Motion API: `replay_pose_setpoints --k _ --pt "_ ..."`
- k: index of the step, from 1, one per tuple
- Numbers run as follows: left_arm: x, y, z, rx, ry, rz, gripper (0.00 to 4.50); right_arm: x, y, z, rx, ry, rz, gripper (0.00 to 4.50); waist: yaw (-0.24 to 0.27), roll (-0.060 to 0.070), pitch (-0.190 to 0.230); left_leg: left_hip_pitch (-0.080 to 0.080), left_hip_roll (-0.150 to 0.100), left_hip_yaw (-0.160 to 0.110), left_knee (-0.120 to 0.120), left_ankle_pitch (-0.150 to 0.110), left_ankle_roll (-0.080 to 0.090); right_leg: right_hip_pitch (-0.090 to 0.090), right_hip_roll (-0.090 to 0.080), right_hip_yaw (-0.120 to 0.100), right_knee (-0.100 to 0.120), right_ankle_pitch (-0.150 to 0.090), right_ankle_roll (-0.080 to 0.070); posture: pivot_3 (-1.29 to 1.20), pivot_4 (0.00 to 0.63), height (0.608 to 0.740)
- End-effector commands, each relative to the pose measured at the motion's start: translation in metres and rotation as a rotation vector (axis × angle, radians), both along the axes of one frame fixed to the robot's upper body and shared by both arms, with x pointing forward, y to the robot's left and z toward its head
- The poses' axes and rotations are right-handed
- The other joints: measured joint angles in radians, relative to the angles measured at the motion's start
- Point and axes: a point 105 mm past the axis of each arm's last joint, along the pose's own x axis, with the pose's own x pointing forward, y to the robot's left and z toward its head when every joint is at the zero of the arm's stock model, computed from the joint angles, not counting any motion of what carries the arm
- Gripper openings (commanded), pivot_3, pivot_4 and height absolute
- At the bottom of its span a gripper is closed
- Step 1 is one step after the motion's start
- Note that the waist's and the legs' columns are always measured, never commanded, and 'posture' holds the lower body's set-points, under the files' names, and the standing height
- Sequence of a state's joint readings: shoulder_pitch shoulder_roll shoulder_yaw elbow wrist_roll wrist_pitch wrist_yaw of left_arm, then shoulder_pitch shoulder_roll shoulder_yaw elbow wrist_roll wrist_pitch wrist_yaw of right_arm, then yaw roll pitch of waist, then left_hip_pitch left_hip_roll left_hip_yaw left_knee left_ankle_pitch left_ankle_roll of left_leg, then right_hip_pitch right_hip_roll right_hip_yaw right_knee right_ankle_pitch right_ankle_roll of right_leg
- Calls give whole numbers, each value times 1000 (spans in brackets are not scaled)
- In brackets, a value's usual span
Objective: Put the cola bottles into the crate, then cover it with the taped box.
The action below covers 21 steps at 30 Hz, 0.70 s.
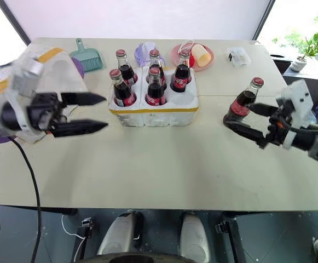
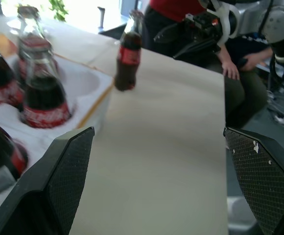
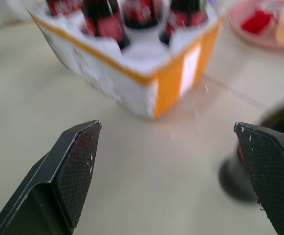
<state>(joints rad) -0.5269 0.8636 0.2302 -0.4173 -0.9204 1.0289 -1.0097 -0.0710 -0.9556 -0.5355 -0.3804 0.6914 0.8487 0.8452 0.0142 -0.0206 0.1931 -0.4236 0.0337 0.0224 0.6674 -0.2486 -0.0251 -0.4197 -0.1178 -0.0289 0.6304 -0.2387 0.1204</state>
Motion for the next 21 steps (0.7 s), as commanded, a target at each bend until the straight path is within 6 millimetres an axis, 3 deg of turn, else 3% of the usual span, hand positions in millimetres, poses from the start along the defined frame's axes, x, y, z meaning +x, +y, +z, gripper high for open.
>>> replay_pose_setpoints --k 1,8,21 --pt "3 -12 -13 43 -54 9 4432 0 -14 2 -15 -56 -92 4500 -2 0 0 0 0 0 0 0 0 0 0 0 0 0 0 0 150 736" --pt "19 -25 -24 14 -80 51 4432 41 -42 -11 145 -183 -413 4500 -4 0 0 2 0 0 -1 0 0 0 1 0 1 0 0 0 150 736" --pt "25 -31 -18 -4 -120 74 4432 89 -32 -29 226 -203 -456 4500 -6 1 0 1 0 0 -1 0 0 0 1 0 0 0 0 0 150 736"
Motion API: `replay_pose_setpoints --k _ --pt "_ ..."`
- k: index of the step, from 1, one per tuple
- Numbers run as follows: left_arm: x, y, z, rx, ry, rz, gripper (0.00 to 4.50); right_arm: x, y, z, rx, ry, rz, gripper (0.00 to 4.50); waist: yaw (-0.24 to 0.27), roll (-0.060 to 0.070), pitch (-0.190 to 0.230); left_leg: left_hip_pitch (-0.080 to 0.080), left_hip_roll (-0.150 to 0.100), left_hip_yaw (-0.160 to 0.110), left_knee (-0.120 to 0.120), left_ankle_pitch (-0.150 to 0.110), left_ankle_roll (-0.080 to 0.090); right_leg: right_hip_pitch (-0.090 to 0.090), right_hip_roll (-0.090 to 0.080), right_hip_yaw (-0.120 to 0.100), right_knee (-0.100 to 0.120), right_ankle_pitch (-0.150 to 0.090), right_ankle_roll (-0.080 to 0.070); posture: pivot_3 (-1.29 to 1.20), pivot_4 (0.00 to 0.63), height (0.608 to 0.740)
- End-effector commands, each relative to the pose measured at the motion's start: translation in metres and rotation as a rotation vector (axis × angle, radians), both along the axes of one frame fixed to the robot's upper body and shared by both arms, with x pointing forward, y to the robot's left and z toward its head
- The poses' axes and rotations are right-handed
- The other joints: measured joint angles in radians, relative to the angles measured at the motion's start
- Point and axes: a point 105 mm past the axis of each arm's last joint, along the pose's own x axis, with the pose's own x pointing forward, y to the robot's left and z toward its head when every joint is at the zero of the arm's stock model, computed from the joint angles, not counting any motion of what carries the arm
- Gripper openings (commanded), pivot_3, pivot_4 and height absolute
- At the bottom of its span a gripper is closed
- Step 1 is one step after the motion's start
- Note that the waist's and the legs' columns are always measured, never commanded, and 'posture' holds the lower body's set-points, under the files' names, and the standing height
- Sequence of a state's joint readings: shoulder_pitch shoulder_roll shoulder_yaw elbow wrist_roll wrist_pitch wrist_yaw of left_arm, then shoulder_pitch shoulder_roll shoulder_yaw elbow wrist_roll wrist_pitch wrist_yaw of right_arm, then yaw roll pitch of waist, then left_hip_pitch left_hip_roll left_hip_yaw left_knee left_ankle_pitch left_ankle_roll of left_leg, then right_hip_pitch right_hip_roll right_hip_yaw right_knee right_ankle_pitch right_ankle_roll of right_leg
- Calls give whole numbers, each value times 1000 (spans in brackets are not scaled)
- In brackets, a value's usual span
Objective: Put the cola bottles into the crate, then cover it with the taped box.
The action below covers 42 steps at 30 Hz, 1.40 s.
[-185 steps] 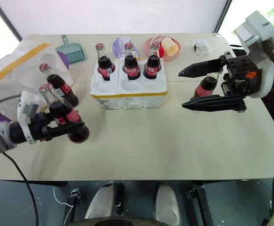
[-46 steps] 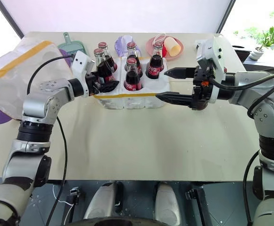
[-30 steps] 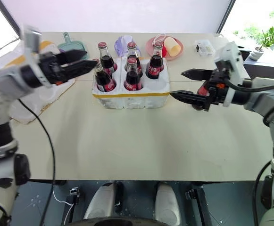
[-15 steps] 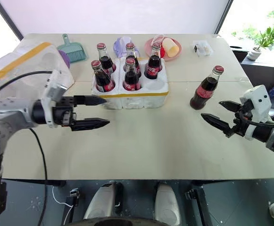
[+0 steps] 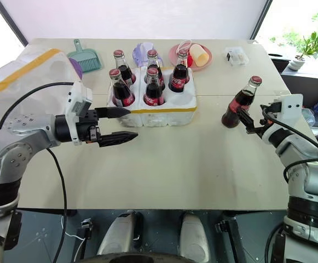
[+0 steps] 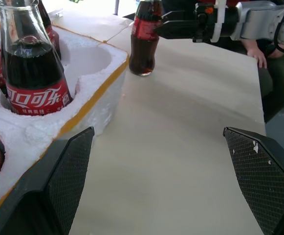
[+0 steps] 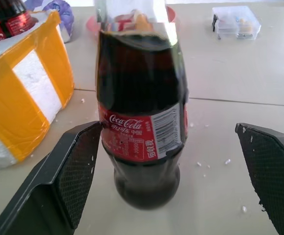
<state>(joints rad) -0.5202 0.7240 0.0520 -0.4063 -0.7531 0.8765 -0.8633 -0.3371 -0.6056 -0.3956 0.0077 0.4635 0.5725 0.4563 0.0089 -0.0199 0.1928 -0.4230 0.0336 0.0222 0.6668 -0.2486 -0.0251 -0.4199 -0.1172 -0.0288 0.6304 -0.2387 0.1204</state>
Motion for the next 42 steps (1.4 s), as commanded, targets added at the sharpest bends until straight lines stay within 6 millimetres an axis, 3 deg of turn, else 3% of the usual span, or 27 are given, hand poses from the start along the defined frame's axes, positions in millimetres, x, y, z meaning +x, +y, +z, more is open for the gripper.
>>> replay_pose_setpoints --k 1,10,13,15,17,19,23,26,29,33,35,38,42 --pt "0 -3 11 -10 -56 -11 4432 11 0 5 -4 -37 0 4500 0 0 0 0 0 0 0 0 0 0 0 0 0 0 0 0 150 736" --pt "4 -4 13 -12 -68 2 4432 34 5 3 7 -55 9 4500 2 0 0 0 0 0 0 0 0 0 0 0 0 0 0 0 150 736" --pt "6 -3 14 -12 -74 9 4500 38 11 8 27 -85 32 3626 1 0 0 0 0 0 0 0 0 0 0 0 0 0 0 0 150 736" --pt "7 -3 13 -11 -75 13 4500 38 15 12 28 -105 49 2769 1 0 0 0 0 0 0 0 0 0 0 0 0 0 0 0 150 736" --pt "8 -2 12 -10 -72 22 4500 35 20 16 22 -120 73 2791 -1 0 0 0 0 0 0 0 0 0 0 0 0 0 0 0 150 736" --pt "8 0 11 -12 -68 36 4500 31 26 28 31 -157 111 2791 -3 1 0 0 0 0 0 0 0 0 0 0 0 0 0 0 150 736" --pt "9 9 11 -12 -68 76 4500 22 47 73 60 -279 228 2791 -6 3 2 -2 0 0 -1 0 0 -2 0 0 0 0 0 0 150 736" --pt "8 16 13 -21 -70 110 4500 17 79 117 111 -366 359 2791 -23 5 3 -2 0 0 -1 0 0 -4 0 0 1 0 0 0 150 736" --pt "10 19 12 -22 -74 130 4500 18 105 133 119 -374 442 2791 -24 5 3 -2 1 0 -2 0 0 -5 1 0 1 0 0 0 150 736" --pt "11 20 13 -28 -82 145 4500 21 141 141 137 -391 568 2791 -21 4 2 -3 1 0 -2 0 0 -5 1 0 0 0 0 0 150 736" --pt "11 20 14 -30 -89 149 4500 28 153 135 126 -372 588 2791 -16 4 2 -3 0 0 -2 0 0 -5 0 0 0 0 0 0 150 736" --pt "11 21 16 -30 -101 161 4500 37 162 122 53 -342 597 2791 -12 4 2 -4 0 0 -1 0 0 -5 0 0 0 0 0 0 150 736" --pt "10 26 21 -30 -118 179 4500 44 160 110 2 -310 583 2791 -13 4 3 -4 0 0 -1 0 0 -5 0 0 0 0 0 0 150 736"
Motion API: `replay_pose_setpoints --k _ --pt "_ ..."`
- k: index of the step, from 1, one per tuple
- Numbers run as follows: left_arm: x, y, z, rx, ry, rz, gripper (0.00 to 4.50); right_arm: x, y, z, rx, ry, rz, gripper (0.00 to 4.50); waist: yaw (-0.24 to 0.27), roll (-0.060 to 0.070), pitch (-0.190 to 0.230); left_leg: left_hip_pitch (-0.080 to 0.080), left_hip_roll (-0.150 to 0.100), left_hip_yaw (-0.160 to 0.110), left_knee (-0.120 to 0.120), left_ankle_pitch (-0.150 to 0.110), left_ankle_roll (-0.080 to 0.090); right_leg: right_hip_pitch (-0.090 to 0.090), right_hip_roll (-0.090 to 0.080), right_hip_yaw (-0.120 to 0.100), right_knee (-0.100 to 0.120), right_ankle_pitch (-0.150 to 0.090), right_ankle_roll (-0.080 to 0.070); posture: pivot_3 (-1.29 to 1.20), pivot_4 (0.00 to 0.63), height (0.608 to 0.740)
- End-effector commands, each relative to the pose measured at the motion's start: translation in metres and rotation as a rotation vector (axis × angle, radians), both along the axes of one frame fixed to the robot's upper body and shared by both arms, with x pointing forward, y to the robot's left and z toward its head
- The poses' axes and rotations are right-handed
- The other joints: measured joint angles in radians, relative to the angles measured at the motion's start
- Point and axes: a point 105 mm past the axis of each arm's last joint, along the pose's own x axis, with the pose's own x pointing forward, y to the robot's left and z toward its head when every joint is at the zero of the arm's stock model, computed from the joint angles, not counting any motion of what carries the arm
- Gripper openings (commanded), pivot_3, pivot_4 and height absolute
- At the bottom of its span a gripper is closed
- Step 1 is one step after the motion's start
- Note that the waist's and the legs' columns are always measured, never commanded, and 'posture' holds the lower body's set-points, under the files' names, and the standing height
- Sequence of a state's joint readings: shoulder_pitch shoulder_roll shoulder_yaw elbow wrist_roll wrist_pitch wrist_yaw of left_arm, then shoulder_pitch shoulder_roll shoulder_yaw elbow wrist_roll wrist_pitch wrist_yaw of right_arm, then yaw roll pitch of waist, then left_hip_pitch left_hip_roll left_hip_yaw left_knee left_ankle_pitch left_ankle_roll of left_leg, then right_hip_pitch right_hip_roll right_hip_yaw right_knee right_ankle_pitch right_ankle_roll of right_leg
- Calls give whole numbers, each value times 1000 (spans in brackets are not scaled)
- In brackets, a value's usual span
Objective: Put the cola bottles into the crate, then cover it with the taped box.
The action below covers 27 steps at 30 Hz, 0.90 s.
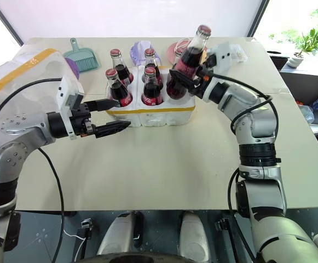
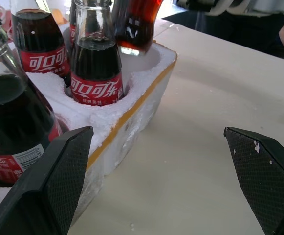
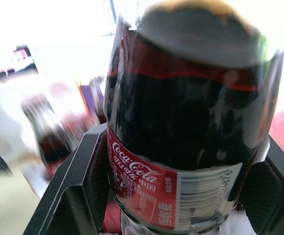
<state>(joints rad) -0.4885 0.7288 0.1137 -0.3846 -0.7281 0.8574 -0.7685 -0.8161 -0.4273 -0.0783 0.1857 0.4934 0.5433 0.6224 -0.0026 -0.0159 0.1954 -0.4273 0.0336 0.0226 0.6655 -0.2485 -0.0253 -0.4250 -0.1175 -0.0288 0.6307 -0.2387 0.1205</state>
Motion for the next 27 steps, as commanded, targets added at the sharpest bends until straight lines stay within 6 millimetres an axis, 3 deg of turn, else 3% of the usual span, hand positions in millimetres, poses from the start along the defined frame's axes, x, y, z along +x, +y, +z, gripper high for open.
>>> replay_pose_setpoints --k 1,8,13,15,17,24,27 --pt "-6 5 19 -2 -89 14 4500 -6 -3 32 -38 -151 6 2791 -4 0 0 0 0 0 0 0 0 0 0 0 0 0 0 0 150 736" --pt "-5 6 19 -2 -97 24 4500 -10 14 -9 -214 -85 108 2791 -8 0 0 0 0 0 0 0 0 0 0 0 0 0 0 0 150 736" --pt "-3 1 21 -8 -109 7 4500 -1 18 -37 -353 -46 106 2791 -10 0 0 1 0 0 0 0 0 0 0 0 0 0 0 0 150 736" --pt "-3 -1 23 -10 -113 0 4500 3 16 -38 -362 -33 95 3870 -8 0 0 1 0 0 0 0 0 0 0 0 0 0 0 0 150 736" --pt "-4 -1 23 -11 -114 -4 4500 4 14 -34 -361 -38 91 4455 -9 -1 0 1 0 0 0 0 0 0 0 0 0 0 0 0 150 736" --pt "-13 15 28 34 -124 28 4500 -20 -9 12 -312 -96 156 4455 -8 -1 0 1 0 0 0 0 0 0 0 0 0 0 0 0 150 736" --pt "-26 51 39 132 -133 118 4500 -47 -36 40 -344 -114 232 4455 -11 -1 1 1 0 0 0 0 0 0 0 0 0 0 0 0 150 736"
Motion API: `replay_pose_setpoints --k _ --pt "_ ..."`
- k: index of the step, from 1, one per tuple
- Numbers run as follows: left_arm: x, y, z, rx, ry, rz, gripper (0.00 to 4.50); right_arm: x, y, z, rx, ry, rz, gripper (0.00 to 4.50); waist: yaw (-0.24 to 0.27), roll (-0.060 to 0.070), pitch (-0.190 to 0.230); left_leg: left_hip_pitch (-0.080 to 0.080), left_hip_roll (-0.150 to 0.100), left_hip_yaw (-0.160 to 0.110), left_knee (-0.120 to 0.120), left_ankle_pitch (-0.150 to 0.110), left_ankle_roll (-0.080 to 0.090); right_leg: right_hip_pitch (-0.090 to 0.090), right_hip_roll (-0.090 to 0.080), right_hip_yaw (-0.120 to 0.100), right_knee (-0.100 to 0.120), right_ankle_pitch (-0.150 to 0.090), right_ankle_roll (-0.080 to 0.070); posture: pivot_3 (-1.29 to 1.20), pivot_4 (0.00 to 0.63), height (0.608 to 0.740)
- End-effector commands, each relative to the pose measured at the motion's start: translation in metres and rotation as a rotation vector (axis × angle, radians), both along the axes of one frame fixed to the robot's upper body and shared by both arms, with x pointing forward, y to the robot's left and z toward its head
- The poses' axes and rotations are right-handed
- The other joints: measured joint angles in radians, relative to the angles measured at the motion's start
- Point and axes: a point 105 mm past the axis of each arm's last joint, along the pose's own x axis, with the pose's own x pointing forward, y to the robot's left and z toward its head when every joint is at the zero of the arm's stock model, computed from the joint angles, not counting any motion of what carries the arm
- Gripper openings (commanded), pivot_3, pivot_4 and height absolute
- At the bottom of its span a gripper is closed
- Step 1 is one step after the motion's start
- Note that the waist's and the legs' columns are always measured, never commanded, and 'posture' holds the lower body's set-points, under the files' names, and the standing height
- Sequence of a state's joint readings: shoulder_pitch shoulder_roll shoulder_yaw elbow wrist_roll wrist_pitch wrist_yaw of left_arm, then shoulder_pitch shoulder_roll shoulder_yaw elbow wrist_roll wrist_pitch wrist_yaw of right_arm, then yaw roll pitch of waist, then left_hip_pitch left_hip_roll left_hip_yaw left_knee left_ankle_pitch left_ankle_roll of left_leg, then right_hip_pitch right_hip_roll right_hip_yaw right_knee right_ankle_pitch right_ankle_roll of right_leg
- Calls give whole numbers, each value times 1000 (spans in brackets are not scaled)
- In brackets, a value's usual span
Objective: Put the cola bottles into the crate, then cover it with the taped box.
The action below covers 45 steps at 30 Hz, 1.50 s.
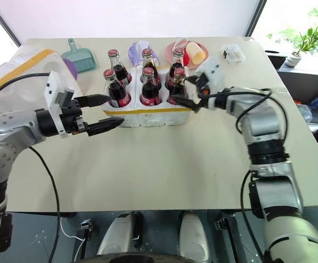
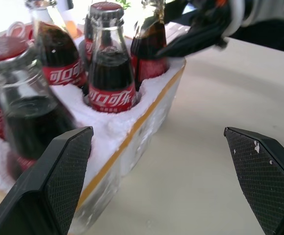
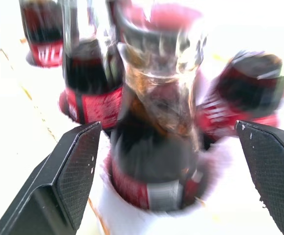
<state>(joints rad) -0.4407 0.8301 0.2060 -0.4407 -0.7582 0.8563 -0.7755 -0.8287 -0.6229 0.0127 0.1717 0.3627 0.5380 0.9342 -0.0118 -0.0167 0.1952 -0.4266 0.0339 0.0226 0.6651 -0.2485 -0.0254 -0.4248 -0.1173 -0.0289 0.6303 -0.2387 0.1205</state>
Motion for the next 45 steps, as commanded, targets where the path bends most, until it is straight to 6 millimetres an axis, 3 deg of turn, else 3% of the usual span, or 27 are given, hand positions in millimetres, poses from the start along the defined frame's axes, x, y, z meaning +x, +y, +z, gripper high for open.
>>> replay_pose_setpoints --k 1,5,9,12,15,19,25,33,37,45 --pt "-21 40 28 119 -71 97 4500 -37 -26 52 -6 -63 115 4455 -3 1 1 0 0 0 0 0 0 -1 0 0 0 0 0 0 150 736" --pt "-42 87 50 283 -51 237 4500 -58 -48 67 -30 -8 161 4455 -4 0 1 0 0 1 -2 0 0 -1 0 0 -1 -1 -1 0 150 736" --pt "-64 137 65 427 20 397 4500 -65 -52 74 -51 -18 189 4455 -9 1 1 2 1 2 -2 0 0 -1 0 0 0 -1 -1 0 150 736" --pt "-86 189 62 536 155 538 4500 -77 -46 78 -58 -27 273 4455 -8 2 1 1 1 3 -4 0 0 -3 0 0 0 -2 -2 0 150 736" --pt "-103 227 55 635 259 616 4500 -85 -40 84 -45 -37 331 4455 -8 2 2 1 1 4 -5 0 0 -4 0 0 0 -2 -3 0 150 736" --pt "-102 269 50 678 324 709 4500 -87 -29 93 -15 -52 380 4455 -1 2 1 1 1 4 -5 0 0 -5 0 0 0 -3 -4 0 150 736" --pt "-78 289 39 659 327 720 4500 -82 -24 91 -26 -56 374 4455 -2 1 1 0 2 4 -5 0 -1 -5 0 0 1 -2 -4 0 150 736" --pt "-51 289 -3 614 429 649 4500 -81 -24 94 -3 -61 340 4455 -4 1 1 -1 2 5 -5 0 0 -6 0 0 2 -2 -3 0 150 736" --pt "-41 299 -12 605 439 697 4500 -86 -27 90 0 -55 314 4455 -1 0 1 -1 2 5 -4 0 0 -6 0 0 3 -2 -3 0 150 736" --pt "-21 296 -27 550 451 691 4500 -103 -34 88 -10 -24 316 4455 2 -2 0 -1 2 5 -1 0 0 -5 0 -1 4 -2 -3 0 150 736"
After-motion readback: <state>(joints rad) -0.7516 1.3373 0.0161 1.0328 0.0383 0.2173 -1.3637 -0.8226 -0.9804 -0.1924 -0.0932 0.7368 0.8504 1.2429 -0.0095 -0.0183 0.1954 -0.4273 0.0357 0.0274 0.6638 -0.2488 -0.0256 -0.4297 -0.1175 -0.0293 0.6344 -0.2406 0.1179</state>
